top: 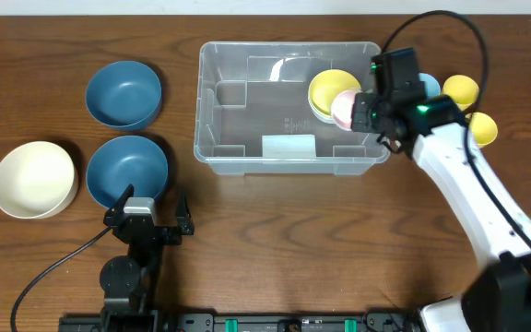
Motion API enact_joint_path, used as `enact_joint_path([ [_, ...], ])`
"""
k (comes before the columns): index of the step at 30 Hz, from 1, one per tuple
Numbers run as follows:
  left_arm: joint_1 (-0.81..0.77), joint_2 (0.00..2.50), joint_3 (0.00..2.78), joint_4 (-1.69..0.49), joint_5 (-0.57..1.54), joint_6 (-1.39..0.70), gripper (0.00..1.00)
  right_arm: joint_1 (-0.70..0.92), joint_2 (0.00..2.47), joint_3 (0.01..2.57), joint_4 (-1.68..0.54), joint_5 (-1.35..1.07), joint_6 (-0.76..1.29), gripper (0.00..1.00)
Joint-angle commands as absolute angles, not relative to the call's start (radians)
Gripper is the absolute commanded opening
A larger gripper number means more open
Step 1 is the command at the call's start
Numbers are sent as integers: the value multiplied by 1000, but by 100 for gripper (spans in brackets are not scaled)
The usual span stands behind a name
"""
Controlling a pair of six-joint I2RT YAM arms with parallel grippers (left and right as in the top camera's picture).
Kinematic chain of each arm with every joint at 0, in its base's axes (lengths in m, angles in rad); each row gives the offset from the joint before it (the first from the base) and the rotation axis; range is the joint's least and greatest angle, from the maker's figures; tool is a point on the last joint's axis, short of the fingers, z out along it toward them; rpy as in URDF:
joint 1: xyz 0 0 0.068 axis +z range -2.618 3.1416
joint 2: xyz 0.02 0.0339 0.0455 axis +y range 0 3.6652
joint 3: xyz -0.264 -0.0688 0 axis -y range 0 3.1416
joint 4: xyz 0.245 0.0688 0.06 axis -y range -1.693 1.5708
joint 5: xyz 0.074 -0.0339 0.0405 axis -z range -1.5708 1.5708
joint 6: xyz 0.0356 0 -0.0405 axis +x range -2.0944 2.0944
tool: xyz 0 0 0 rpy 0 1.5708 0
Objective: Pack container
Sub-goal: 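Carry the pink cup into the container beside the bowl stack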
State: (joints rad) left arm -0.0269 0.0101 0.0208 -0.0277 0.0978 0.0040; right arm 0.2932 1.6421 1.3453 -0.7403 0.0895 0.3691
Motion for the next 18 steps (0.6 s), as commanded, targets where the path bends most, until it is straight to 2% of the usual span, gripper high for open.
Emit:
enact_joint_path([
  [1, -22, 4, 4, -63, 113, 17, 98, 309, 1688, 1355, -736, 112, 358, 1],
  [18, -22, 4, 4, -63, 113, 17, 98, 381, 1843, 1354, -732, 116, 370, 1],
])
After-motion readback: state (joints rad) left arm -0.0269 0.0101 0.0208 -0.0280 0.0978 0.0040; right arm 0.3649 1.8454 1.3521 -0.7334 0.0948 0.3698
